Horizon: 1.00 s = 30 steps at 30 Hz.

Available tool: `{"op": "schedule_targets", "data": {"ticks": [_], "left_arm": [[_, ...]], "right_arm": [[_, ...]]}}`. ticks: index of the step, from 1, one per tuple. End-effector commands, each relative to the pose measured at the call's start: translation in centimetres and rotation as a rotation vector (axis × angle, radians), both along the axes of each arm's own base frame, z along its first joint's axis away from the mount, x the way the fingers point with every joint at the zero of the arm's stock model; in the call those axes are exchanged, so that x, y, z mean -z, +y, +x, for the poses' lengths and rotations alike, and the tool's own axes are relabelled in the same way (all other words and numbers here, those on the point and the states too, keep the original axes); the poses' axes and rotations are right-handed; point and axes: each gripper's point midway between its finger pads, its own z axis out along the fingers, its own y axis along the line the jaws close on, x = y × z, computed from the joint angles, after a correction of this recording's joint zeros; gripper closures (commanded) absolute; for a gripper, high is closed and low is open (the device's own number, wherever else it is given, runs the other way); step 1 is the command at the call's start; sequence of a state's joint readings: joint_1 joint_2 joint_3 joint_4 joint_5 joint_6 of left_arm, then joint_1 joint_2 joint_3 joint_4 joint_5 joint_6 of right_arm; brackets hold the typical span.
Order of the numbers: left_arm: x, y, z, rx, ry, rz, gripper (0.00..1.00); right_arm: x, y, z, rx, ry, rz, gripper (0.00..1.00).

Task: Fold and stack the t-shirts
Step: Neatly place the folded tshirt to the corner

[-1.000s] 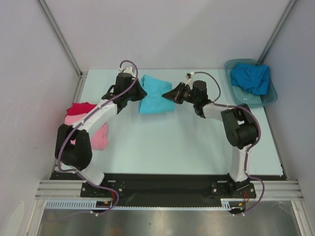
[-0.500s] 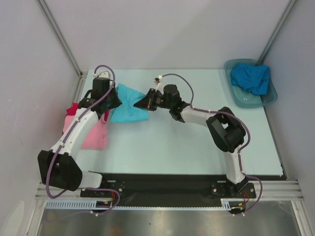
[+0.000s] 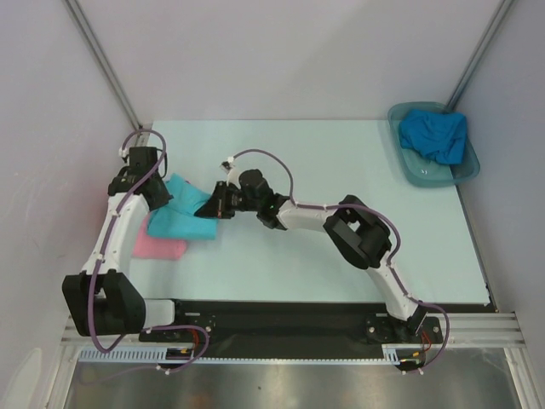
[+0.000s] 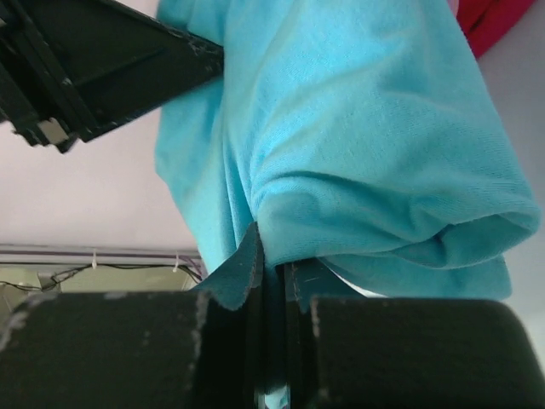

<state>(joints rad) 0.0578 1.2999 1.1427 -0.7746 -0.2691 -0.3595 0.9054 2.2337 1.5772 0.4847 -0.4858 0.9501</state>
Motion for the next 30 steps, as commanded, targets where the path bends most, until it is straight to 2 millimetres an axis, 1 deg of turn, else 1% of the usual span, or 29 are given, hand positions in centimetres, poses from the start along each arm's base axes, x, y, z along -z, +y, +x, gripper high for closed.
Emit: {"op": "schedule_targets", "data": {"ticks": [1,3,4,5,6,7,10,11,12,13,14,15,16,17,18,20,21,23,24,25,26,27,28,29,30], "left_arm": [[-3.7,4.6,0.1,-0.182,-0.074,0.151,1.0],[-3.7,5.3,0.0,-0.207,-0.068,0.178,0.99],[-3.5,5.7,0.2,-0.219,-0.06,0.192,0.99],[-3.6,6.1,0.2,-0.229,-0.051,0.204,1.0],[-3.9,6.8,0.0,-0.258,-0.051,0.213,1.0],[-4.4,7.2,0.0,-0.272,-0.061,0.216,1.0],[-5.5,8.3,-0.5,-0.33,-0.098,0.216,1.0],[-5.8,8.6,-0.6,-0.348,-0.104,0.221,1.0],[-5.9,8.9,-0.8,-0.359,-0.1,0.228,1.0],[-6.2,9.6,-1.0,-0.384,-0.101,0.24,0.99],[-6.3,10.1,-1.2,-0.397,-0.096,0.25,1.0],[-6.6,11.3,-1.8,-0.445,-0.092,0.273,1.0],[-6.8,11.8,-2.3,-0.47,-0.075,0.283,1.0],[-6.7,12.3,-2.5,-0.5,-0.075,0.285,1.0],[-6.6,13.1,-2.8,-0.532,-0.069,0.292,1.0],[-6.2,13.4,-2.6,-0.548,-0.084,0.286,1.0],[-5.7,13.7,-2.7,-0.555,-0.081,0.28,1.0],[-4.1,13.5,-2.5,-0.558,-0.07,0.239,1.0],[-3.5,13.7,-2.6,-0.564,-0.06,0.228,1.0],[-2.5,13.7,-2.6,-0.556,-0.036,0.217,1.0],[-2.1,13.9,-2.5,-0.557,-0.025,0.215,1.0],[-1.6,14.3,-2.7,-0.561,-0.013,0.201,1.0],[-0.9,14.5,-2.6,-0.559,0.005,0.192,1.0],[-0.8,14.5,-2.4,-0.549,-0.002,0.183,1.0],[-0.4,14.7,-2.4,-0.546,0.004,0.184,1.0]], "right_arm": [[-1.2,1.1,-0.8,-0.051,-0.02,0.041,1.0],[-0.8,1.7,-1.3,-0.067,-0.017,0.035,1.0],[-1.6,2.2,-1.2,-0.071,-0.027,0.049,1.0],[-1.9,2.5,-1.4,-0.08,-0.027,0.055,1.0],[-2.0,2.8,-1.4,-0.084,-0.024,0.058,1.0],[-2.7,3.2,-1.2,-0.086,-0.031,0.072,1.0],[-3.1,3.7,-0.9,-0.092,-0.034,0.068,1.0],[-4.2,4.1,-0.6,-0.095,-0.053,0.084,1.0],[-4.4,4.2,-0.5,-0.096,-0.051,0.078,1.0],[-4.1,4.5,-0.4,-0.101,-0.047,0.074,1.0],[-4.6,4.7,-0.5,-0.104,-0.055,0.082,1.0],[-4.6,4.8,-0.5,-0.106,-0.054,0.082,1.0],[-4.6,5.0,-0.9,-0.111,-0.052,0.085,1.0],[-4.1,5.2,-1.2,-0.116,-0.047,0.079,1.0],[-4.0,5.3,-1.4,-0.12,-0.046,0.084,1.0],[-3.2,5.6,-2.1,-0.133,-0.033,0.08,1.0],[-2.4,5.6,-2.3,-0.137,-0.026,0.072,1.0],[-1.7,6.0,-3.0,-0.152,-0.006,0.073,1.0],[-0.8,6.3,-3.2,-0.159,0.003,0.076,1.0],[-0.8,6.5,-3.4,-0.168,0.009,0.087,1.0],[-0.6,6.8,-3.9,-0.182,0.018,0.092,1.0],[0.0,7.2,-4.3,-0.195,0.019,0.089,1.0],[0.0,7.4,-4.6,-0.204,0.014,0.093,1.0],[0.3,7.5,-4.6,-0.208,0.015,0.089,1.0],[1.3,7.7,-4.5,-0.208,0.026,0.081,1.0]]}}
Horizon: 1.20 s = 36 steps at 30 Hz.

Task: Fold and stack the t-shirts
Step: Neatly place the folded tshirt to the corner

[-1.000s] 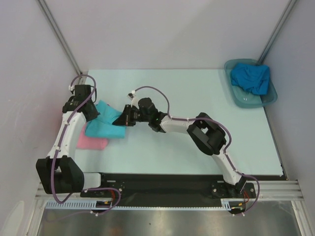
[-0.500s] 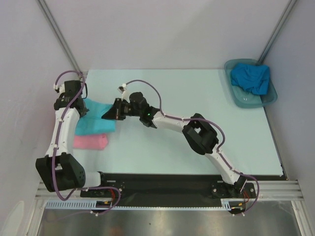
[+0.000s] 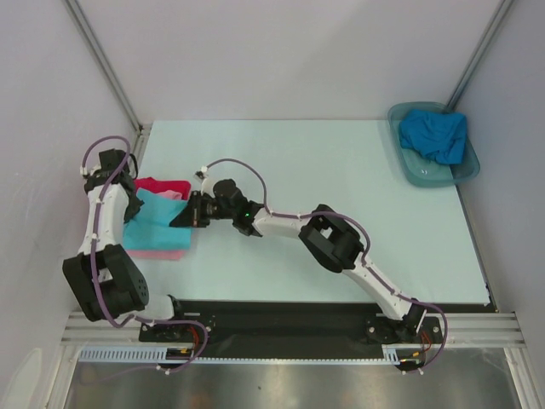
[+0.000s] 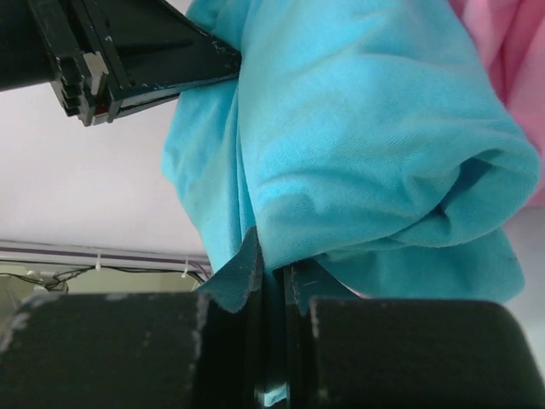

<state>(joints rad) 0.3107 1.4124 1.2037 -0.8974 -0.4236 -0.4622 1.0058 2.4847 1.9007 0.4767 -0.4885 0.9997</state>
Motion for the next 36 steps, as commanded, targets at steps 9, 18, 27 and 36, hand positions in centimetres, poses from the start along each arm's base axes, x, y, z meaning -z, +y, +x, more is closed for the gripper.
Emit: {"op": "schedule_targets", "data": {"ticks": [9,18,27,36], "left_arm": [[0.1,5.7,1.9,-0.119,-0.095,0.132,1.0],[2.4,6.1,0.6,-0.139,-0.015,0.138,0.42],[1.4,6.1,1.0,-0.145,-0.042,0.134,0.3],[-1.0,5.1,2.3,-0.123,-0.153,0.098,0.31]], "right_arm": [[1.6,1.0,-1.3,-0.128,0.032,0.01,1.0],[3.4,1.1,-1.7,-0.145,0.063,0.005,1.0],[3.8,0.4,-1.3,-0.131,0.056,-0.01,0.59],[1.4,0.0,-0.9,-0.115,0.021,0.01,0.48]]}}
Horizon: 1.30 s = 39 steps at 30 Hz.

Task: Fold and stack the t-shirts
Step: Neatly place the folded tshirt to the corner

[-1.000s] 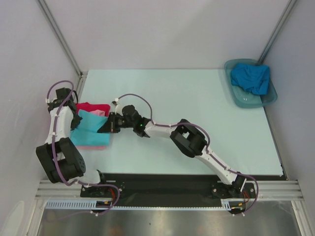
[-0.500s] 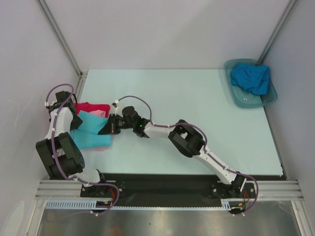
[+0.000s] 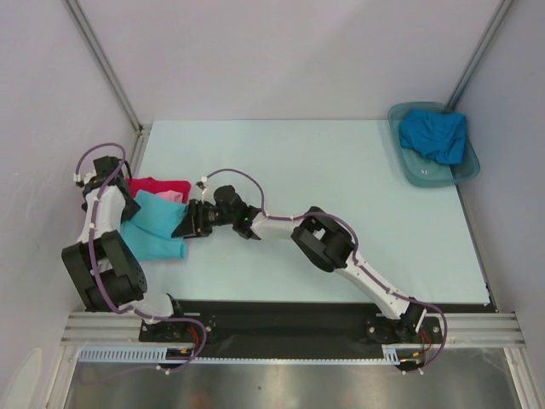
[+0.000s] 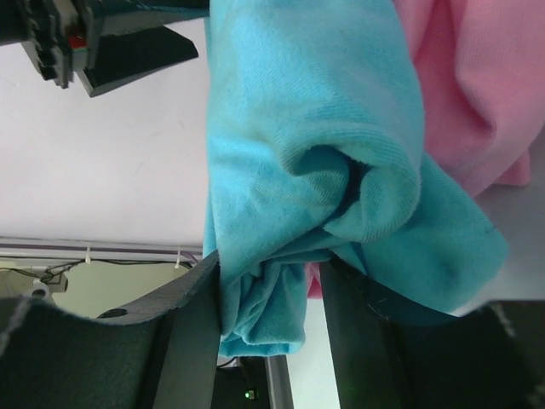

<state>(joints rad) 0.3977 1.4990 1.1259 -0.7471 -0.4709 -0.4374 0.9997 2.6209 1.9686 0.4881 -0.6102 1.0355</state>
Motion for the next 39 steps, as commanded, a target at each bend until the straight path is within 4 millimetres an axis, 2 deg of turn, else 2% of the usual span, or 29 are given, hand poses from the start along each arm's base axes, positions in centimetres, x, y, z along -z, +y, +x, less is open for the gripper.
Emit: {"op": "schedule_targets", "data": {"ticks": [1,7,8,11,12,14,15,17,18,19,20,21,22,23,24,25,26,27,28,29,31,32,33,34,35,36,37,38,39], "left_arm": [[-5.0,1.3,2.7,-0.028,-0.203,0.067,0.31],[-7.6,0.5,3.4,-0.014,-0.271,0.068,0.29],[-7.9,0.2,3.5,-0.003,-0.276,0.07,0.29],[-9.6,-0.3,3.9,0.019,-0.308,0.082,0.28],[-9.9,-0.6,4.1,0.021,-0.319,0.078,0.28],[-10.7,-1.7,4.7,0.05,-0.351,0.063,0.28],[-11.3,-2.2,5.1,0.061,-0.373,0.058,0.28],[-12.7,-4.3,6.3,0.12,-0.417,0.053,0.28],[-13.1,-5.3,6.8,0.144,-0.433,0.047,0.28],[-13.6,-6.4,7.4,0.177,-0.449,0.042,0.28],[-14.6,-8.8,8.9,0.25,-0.483,0.028,0.28],[-15.1,-10.3,9.6,0.294,-0.496,0.02,0.28],[-15.6,-12.9,10.4,0.367,-0.508,0.006,0.28],[-16.5,-15.5,11.7,0.443,-0.551,-0.017,0.28],[-17.0,-17.2,12.3,0.504,-0.562,-0.02,0.28],[-17.7,-20.4,12.7,0.594,-0.584,-0.038,0.28],[-18.7,-22.3,13.4,0.655,-0.633,-0.045,0.28],[-19.1,-23.8,13.6,0.712,-0.649,-0.044,0.27],[-19.6,-26.4,13.5,0.784,-0.674,-0.069,0.27],[-20.1,-27.8,13.8,0.827,-0.72,-0.082,0.27],[-21.0,-31.3,13.1,0.961,-0.771,-0.136,0.26],[-21.3,-32.3,13.1,0.998,-0.8,-0.14,0.26],[-21.2,-33.2,12.8,1.047,-0.8,-0.135,0.25],[-21.1,-34.7,12.3,1.098,-0.803,-0.153,0.25],[-20.5,-35.5,12.2,1.128,-0.801,-0.162,0.25],[-20.0,-36.1,12.0,1.152,-0.79,-0.174,0.25],[-19.1,-37.3,11.6,1.188,-0.777,-0.203,0.25],[-18.9,-38.1,11.5,1.207,-0.789,-0.22,0.25],[-17.2,-38.7,11.0,1.223,-0.761,-0.241,0.25]], "right_arm": [[-4.2,-0.6,0.7,0.001,-0.06,0.056,0.48],[-7.6,-1.9,2.5,0.031,-0.101,0.077,0.49],[-9.2,-2.5,3.3,0.046,-0.12,0.091,0.49],[-10.7,-3.8,4.8,0.073,-0.15,0.085,0.49],[-12.2,-4.3,5.0,0.079,-0.167,0.099,0.49],[-12.8,-5.3,5.6,0.09,-0.183,0.085,0.49],[-14.6,-6.2,6.3,0.112,-0.212,0.096,0.49],[-14.6,-7.6,7.0,0.14,-0.242,0.048,0.49],[-14.8,-8.9,8.3,0.166,-0.254,0.031,0.49],[-16.4,-10.1,8.5,0.185,-0.267,0.02,0.48],[-15.8,-11.2,9.1,0.211,-0.267,-0.01,0.49],[-16.3,-12.9,10.5,0.245,-0.295,-0.024,0.49],[-17.8,-14.4,10.9,0.271,-0.312,-0.03,0.49],[-17.3,-15.7,11.5,0.304,-0.314,-0.064,0.49],[-17.6,-16.9,12.0,0.323,-0.356,-0.089,0.49],[-19.1,-19.4,12.8,0.37,-0.377,-0.109,0.49],[-19.2,-20.9,13.7,0.424,-0.397,-0.143,0.49],[-18.5,-22.4,14.2,0.449,-0.43,-0.183,0.49],[-18.3,-24.6,14.8,0.488,-0.423,-0.234,0.48],[-20.1,-26.7,15.4,0.568,-0.468,-0.253,0.48],[-19.4,-30.1,15.6,0.632,-0.514,-0.36,0.47],[-21.2,-32.3,15.6,0.717,-0.56,-0.386,0.46],[-21.4,-33.7,15.4,0.757,-0.579,-0.417,0.46],[-19.5,-35.3,15.1,0.783,-0.562,-0.475,0.45],[-19.7,-37.5,15.4,0.855,-0.558,-0.502,0.45],[-21.0,-39.0,14.5,0.901,-0.565,-0.485,0.45],[-18.6,-39.9,13.6,0.898,-0.532,-0.519,0.45],[-18.3,-40.9,13.4,0.934,-0.524,-0.533,0.45],[-18.3,-41.8,12.6,0.953,-0.53,-0.536,0.44]]}}
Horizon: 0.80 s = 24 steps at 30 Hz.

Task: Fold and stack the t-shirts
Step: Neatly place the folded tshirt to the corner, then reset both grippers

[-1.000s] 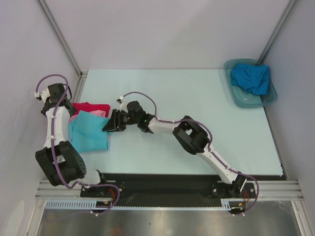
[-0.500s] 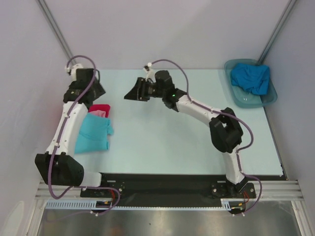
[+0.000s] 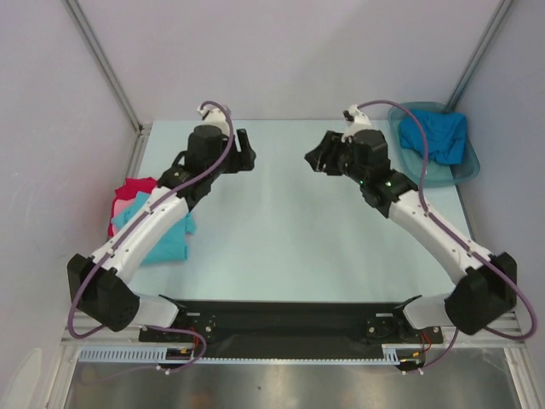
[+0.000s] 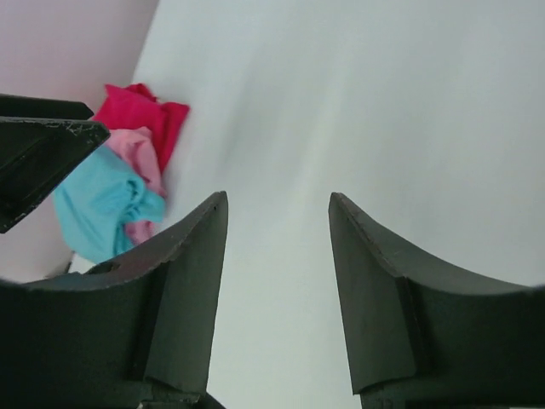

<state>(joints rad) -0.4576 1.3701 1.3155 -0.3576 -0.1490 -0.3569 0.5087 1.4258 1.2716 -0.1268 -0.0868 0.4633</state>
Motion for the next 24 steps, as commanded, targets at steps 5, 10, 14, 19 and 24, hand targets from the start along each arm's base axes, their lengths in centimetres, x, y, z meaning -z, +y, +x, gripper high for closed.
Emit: {"op": "schedule_targets", "data": {"ticks": [5,10,14,19,24], "left_arm": [[5.2,-6.9,-2.7,0.202,0.036,-0.012,0.25],[6.9,-10.9,-5.5,0.254,0.073,-0.069,0.25],[7.6,-13.7,-9.4,0.328,0.076,-0.091,0.24],[10.2,-12.7,-12.4,0.316,0.092,-0.093,0.24],[11.3,-11.2,-13.6,0.309,0.088,-0.104,0.24]], "right_arm": [[9.3,-8.0,-2.5,0.228,0.128,-0.171,0.39],[12.0,-12.7,-1.2,0.348,0.218,-0.158,0.36],[11.8,-13.2,-1.0,0.325,0.241,-0.146,0.3],[11.7,-12.8,-2.2,0.295,0.264,-0.106,0.24],[9.2,-12.6,-4.2,0.279,0.185,-0.024,0.01]]}}
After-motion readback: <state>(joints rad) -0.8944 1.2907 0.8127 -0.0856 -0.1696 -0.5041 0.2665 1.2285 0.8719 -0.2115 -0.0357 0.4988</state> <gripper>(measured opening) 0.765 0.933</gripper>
